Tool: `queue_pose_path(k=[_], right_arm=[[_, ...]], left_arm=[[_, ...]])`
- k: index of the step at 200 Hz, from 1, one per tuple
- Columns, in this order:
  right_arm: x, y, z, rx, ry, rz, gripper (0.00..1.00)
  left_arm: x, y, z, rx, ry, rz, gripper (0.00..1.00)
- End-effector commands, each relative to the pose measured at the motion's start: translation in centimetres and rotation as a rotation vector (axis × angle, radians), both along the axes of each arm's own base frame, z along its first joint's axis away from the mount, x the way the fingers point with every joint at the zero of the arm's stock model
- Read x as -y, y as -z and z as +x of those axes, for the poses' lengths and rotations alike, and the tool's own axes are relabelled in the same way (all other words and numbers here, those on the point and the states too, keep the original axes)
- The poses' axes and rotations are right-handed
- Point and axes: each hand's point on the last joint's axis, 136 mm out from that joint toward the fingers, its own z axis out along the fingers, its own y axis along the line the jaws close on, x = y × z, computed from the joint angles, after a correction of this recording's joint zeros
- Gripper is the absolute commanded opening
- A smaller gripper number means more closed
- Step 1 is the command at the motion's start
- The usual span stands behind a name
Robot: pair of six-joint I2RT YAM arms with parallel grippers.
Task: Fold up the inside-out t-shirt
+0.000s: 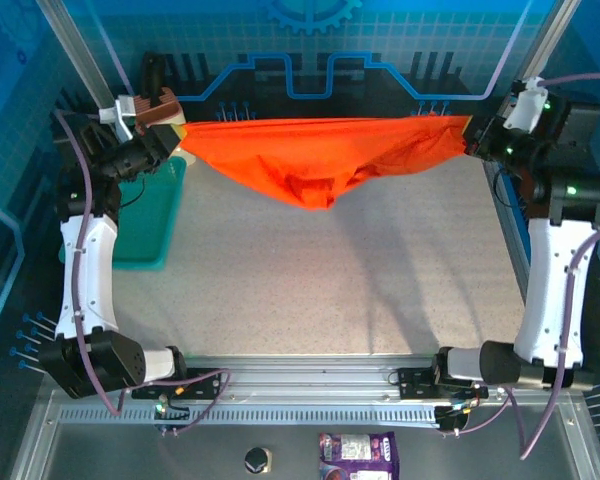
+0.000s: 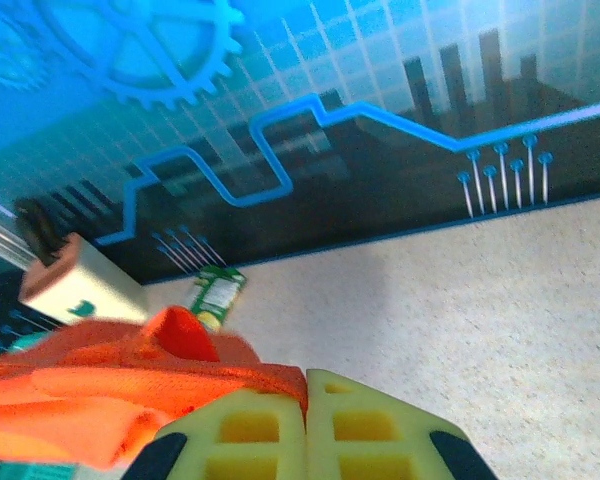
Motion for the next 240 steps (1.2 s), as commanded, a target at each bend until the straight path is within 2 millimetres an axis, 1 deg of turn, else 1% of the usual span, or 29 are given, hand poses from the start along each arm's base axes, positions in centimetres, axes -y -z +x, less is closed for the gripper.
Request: queue_pose_path(k=[1, 7, 16, 29, 42, 54, 62, 73, 79, 88, 93, 100, 113, 126, 130, 143, 163, 177, 189, 209, 218, 233, 240], right_arm=[[2.4, -0.6, 1.3, 0.043, 0.091, 0.026, 0.00], [2.3, 0.4, 2.0, 0.013, 0.082, 0.038, 0.00], [2.3, 2.6, 3.2, -0.055, 0.071, 0.060, 0.00], [2.3, 6.9, 5.2, -0.175, 0.053, 0.085, 0.00], [2.4, 11.7, 7.0, -0.290, 0.058, 0.091, 0.00], [2.5, 16.2, 8.4, -0.384, 0.070, 0.078, 0.00], [2.7, 19.2, 9.1, -0.446, 0.080, 0.058, 0.00], [3.1, 22.8, 9.7, -0.542, 0.107, 0.016, 0.00], [3.3, 24.4, 9.7, -0.591, 0.116, -0.006, 0.07], [3.3, 26.0, 9.4, -0.648, 0.126, -0.041, 0.18], [3.2, 26.5, 9.2, -0.670, 0.127, -0.059, 0.23], [2.8, 26.8, 8.8, -0.680, 0.120, -0.083, 0.25], [1.8, 26.8, 8.1, -0.672, 0.103, -0.105, 0.26], [0.3, 26.8, 7.3, -0.672, 0.065, -0.112, 0.27], [-0.1, 26.9, 7.1, -0.677, 0.051, -0.114, 0.27], [-2.3, 27.7, 5.9, -0.714, -0.013, -0.123, 0.27], [-5.8, 29.7, 3.8, -0.781, -0.111, -0.149, 0.27], [-8.1, 31.3, 2.3, -0.824, -0.166, -0.170, 0.27], [-9.6, 32.9, 1.4, -0.858, -0.197, -0.180, 0.28], [-11.9, 35.7, 0.5, -0.910, -0.243, -0.183, 0.29], [-12.9, 36.8, 0.2, -0.930, -0.266, -0.187, 0.29], [-14.5, 38.6, 0.0, -0.952, -0.311, -0.199, 0.30], [-15.1, 39.3, 0.0, -0.960, -0.336, -0.198, 0.31]], left_arm=[[-2.5, -0.1, 1.2, -0.014, -0.100, -0.003, 0.00], [-2.2, 0.8, 1.7, -0.043, -0.090, 0.012, 0.00], [-1.4, 2.7, 2.5, -0.102, -0.069, 0.034, 0.00], [0.8, 6.5, 3.9, -0.197, -0.010, 0.066, 0.00], [2.9, 11.0, 5.2, -0.293, 0.021, 0.106, 0.00], [4.5, 15.7, 6.2, -0.385, 0.042, 0.138, 0.00], [5.4, 18.5, 6.8, -0.438, 0.056, 0.159, 0.00], [6.0, 22.2, 7.6, -0.507, 0.056, 0.196, 0.00], [6.0, 23.7, 8.0, -0.536, 0.048, 0.213, 0.00], [6.0, 25.4, 8.4, -0.566, 0.044, 0.230, 0.00], [6.0, 25.9, 8.6, -0.575, 0.039, 0.242, 0.00], [5.8, 26.3, 8.9, -0.581, 0.030, 0.259, 0.00], [5.8, 26.4, 9.3, -0.582, 0.028, 0.279, 0.00], [6.0, 26.3, 9.5, -0.583, 0.034, 0.298, 0.00], [6.1, 26.3, 9.6, -0.586, 0.037, 0.303, 0.04], [6.4, 26.1, 9.6, -0.587, 0.047, 0.323, 0.20], [7.0, 25.7, 8.9, -0.583, 0.049, 0.378, 0.33], [7.3, 25.6, 7.8, -0.587, 0.046, 0.417, 0.38], [7.3, 25.7, 6.5, -0.595, 0.037, 0.454, 0.40], [7.1, 26.0, 3.8, -0.623, 0.022, 0.511, 0.44], [7.3, 26.4, 2.5, -0.639, 0.026, 0.523, 0.45], [8.2, 27.0, 0.3, -0.662, 0.051, 0.519, 0.45], [9.2, 27.6, -0.9, -0.683, 0.078, 0.513, 0.45]])
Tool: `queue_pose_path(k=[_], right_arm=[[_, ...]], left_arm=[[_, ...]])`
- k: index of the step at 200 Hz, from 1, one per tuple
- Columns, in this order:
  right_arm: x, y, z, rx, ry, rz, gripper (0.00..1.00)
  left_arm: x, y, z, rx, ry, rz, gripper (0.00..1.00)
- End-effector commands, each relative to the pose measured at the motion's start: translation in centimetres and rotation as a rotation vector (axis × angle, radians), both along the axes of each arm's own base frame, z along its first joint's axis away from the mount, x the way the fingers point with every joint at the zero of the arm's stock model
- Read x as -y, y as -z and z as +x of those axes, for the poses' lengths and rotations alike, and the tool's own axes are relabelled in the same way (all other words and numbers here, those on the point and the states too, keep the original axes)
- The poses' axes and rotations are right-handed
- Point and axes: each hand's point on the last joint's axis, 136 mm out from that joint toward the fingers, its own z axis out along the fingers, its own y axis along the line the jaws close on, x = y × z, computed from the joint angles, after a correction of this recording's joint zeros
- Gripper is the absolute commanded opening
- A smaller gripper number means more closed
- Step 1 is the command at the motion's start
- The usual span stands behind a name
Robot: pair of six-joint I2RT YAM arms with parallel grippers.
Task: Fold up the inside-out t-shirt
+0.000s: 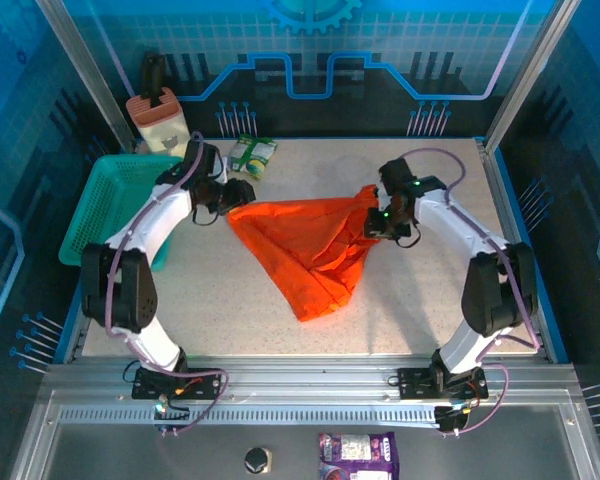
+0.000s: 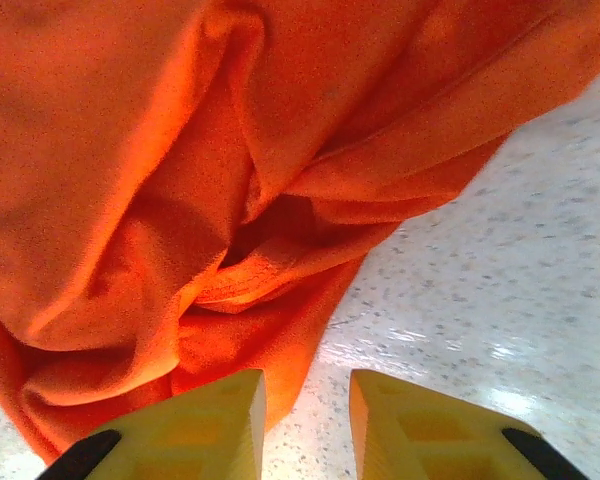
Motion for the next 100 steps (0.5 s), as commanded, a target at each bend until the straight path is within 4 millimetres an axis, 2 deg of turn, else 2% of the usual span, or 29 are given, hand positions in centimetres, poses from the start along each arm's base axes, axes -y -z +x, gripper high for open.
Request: queue_pose_path(k=[1, 34, 58, 82, 100], right_arm=[[-2.4, 2.5, -0.2, -0.042, -0.042, 0.036, 0.31], [-4.1, 5.2, -0.3, -0.092, -0.110, 0.049, 0.37], [-4.0, 6.2, -0.5, -0.112, -0.115, 0.033, 0.38], [-3.4, 6.8, -0.9, -0.122, -0.107, 0.009, 0.39], [-3.2, 7.0, -1.1, -0.121, -0.106, 0.003, 0.40]], left_arm=[[0.8, 1.3, -4.1, -0.073, 0.025, 0.034, 0.45], [5.8, 3.9, -9.4, -0.165, 0.107, -0.006, 0.45], [8.9, 6.4, -13.2, -0.256, 0.139, -0.023, 0.46], [12.1, 7.5, -16.3, -0.295, 0.181, -0.042, 0.47], [13.6, 8.3, -18.2, -0.320, 0.225, -0.006, 0.47]])
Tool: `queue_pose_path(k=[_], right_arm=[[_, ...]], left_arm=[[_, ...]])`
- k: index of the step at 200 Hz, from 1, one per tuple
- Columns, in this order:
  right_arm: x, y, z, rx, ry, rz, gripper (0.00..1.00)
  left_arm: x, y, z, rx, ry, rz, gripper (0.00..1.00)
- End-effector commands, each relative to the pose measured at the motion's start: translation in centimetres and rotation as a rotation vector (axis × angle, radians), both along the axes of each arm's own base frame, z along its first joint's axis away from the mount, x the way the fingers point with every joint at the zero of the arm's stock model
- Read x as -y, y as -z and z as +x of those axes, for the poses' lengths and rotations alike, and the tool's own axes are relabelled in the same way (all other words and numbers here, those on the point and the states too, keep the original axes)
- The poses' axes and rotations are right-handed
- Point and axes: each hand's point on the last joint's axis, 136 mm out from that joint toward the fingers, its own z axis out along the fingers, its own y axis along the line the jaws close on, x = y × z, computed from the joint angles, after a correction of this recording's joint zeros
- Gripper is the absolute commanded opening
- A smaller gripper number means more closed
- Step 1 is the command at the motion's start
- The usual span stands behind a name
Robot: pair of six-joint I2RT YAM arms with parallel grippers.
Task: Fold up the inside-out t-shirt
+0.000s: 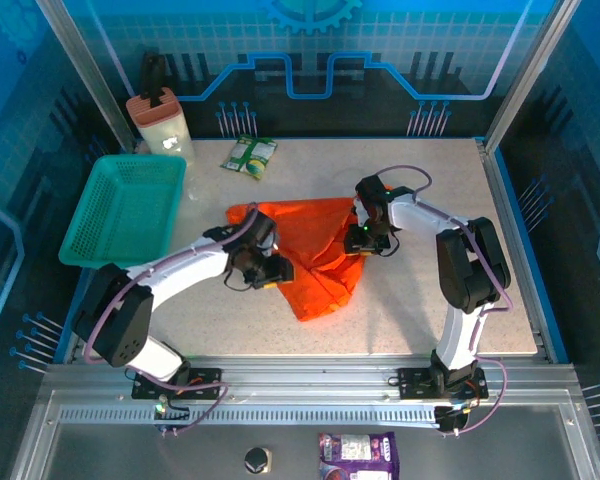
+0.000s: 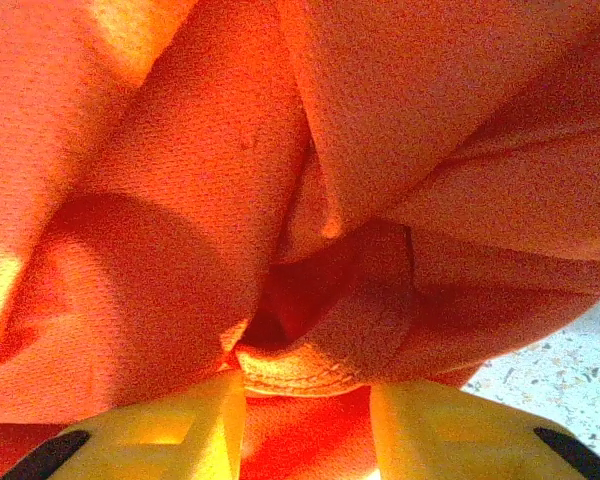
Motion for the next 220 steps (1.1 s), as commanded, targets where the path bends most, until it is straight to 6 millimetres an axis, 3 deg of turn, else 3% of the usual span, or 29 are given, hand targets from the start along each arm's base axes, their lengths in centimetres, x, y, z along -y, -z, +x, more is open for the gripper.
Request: queue_pose_path(k=[1, 66, 115, 170, 186, 198, 220], right_arm=[[0.1, 0.7, -0.7, -0.012, -0.019, -0.016, 0.40], [-0.1, 0.3, 0.0, 0.001, -0.037, -0.019, 0.42], [-0.4, 0.3, -0.1, -0.008, -0.047, -0.027, 0.43], [-1.4, 2.1, -0.8, -0.049, -0.090, -0.080, 0.45], [-1.2, 2.6, -0.7, -0.044, -0.086, -0.113, 0.35], [-0.9, 2.4, -0.5, -0.029, -0.077, -0.136, 0.22], [-0.6, 0.5, 0.3, 0.039, -0.056, -0.147, 0.02]], left_arm=[[2.1, -0.3, -1.2, -0.004, -0.016, -0.017, 0.47], [4.0, 3.1, -6.2, -0.115, 0.215, 0.152, 0.48], [4.8, 5.2, -6.4, -0.161, 0.324, 0.227, 0.47], [2.9, 5.6, -5.6, -0.134, 0.359, 0.319, 0.10], [2.6, 5.5, -5.4, -0.125, 0.353, 0.314, 0.03], [2.2, 5.3, -5.1, -0.114, 0.345, 0.315, 0.00], [1.0, 4.7, -4.1, -0.085, 0.314, 0.320, 0.00]])
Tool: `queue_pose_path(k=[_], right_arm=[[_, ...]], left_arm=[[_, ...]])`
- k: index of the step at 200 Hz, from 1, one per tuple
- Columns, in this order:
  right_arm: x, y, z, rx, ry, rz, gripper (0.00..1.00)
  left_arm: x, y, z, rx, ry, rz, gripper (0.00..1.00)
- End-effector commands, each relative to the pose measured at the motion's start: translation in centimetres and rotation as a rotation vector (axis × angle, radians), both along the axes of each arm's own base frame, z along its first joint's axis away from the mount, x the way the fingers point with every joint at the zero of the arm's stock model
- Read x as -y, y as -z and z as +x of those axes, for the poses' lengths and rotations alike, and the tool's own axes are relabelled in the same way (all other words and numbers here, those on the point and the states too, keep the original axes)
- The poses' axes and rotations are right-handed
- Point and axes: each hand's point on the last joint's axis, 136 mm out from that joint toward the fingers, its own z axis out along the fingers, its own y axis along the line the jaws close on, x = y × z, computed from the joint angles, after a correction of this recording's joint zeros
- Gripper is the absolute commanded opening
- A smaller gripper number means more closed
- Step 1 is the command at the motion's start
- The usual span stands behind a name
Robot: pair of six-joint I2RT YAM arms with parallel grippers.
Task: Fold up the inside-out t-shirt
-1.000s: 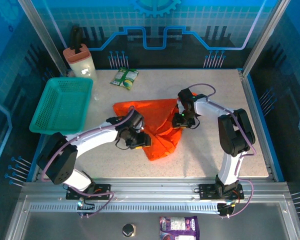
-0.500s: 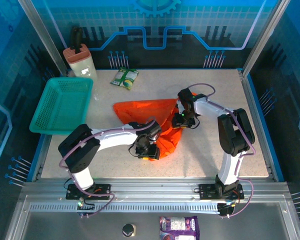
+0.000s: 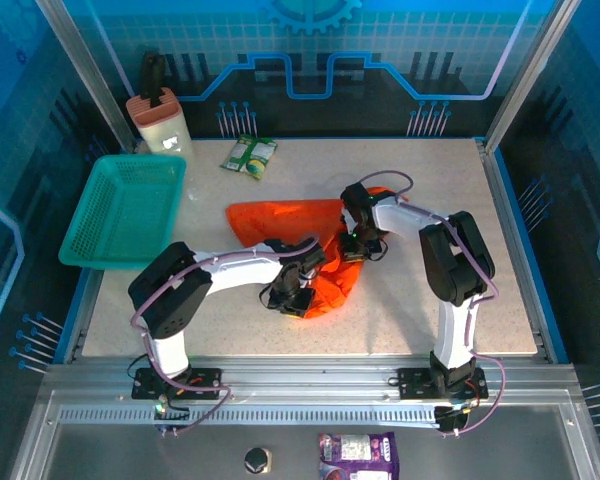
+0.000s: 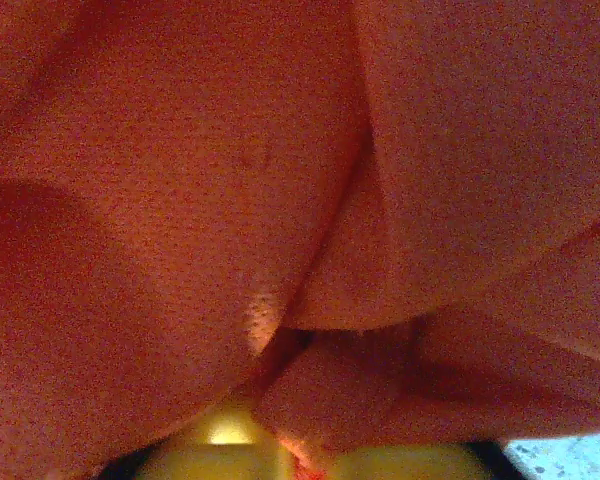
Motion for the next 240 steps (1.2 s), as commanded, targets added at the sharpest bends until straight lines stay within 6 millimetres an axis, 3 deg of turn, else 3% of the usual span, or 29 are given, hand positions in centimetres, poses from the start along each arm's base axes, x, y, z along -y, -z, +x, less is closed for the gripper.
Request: queue_pose_path(k=[1, 27, 60, 108, 148, 173, 207, 225, 240], right_arm=[[0.6, -2.1, 0.7, 0.068, 0.016, -0.043, 0.01], [1.5, -6.1, 1.8, 0.161, 0.028, -0.054, 0.00], [4.0, -13.0, 2.9, 0.294, 0.062, -0.053, 0.00], [9.9, -23.6, 2.4, 0.499, 0.164, -0.059, 0.00], [14.5, -29.7, 0.2, 0.657, 0.271, -0.068, 0.00], [16.2, -32.5, 1.1, 0.732, 0.311, -0.057, 0.00], [17.2, -38.0, 2.5, 0.876, 0.349, -0.060, 0.00], [17.5, -40.5, 2.1, 0.961, 0.375, -0.047, 0.00], [17.5, -40.7, 1.2, 0.992, 0.386, -0.034, 0.00]], left_arm=[[-2.3, -1.0, 0.8, 0.043, -0.017, 0.031, 0.00], [-4.9, -2.5, 3.0, 0.097, -0.072, 0.023, 0.00], [-9.3, -5.7, 7.1, 0.196, -0.178, -0.006, 0.00], [-17.0, -13.4, 12.9, 0.424, -0.365, -0.044, 0.00], [-22.8, -20.8, 15.7, 0.634, -0.544, -0.135, 0.00], [-24.5, -26.4, 18.4, 0.782, -0.585, -0.196, 0.00], [-24.8, -34.1, 22.1, 0.932, -0.584, -0.332, 0.00], [-24.8, -38.5, 22.7, 1.027, -0.578, -0.430, 0.00], [-24.8, -40.1, 22.5, 1.070, -0.573, -0.456, 0.00]])
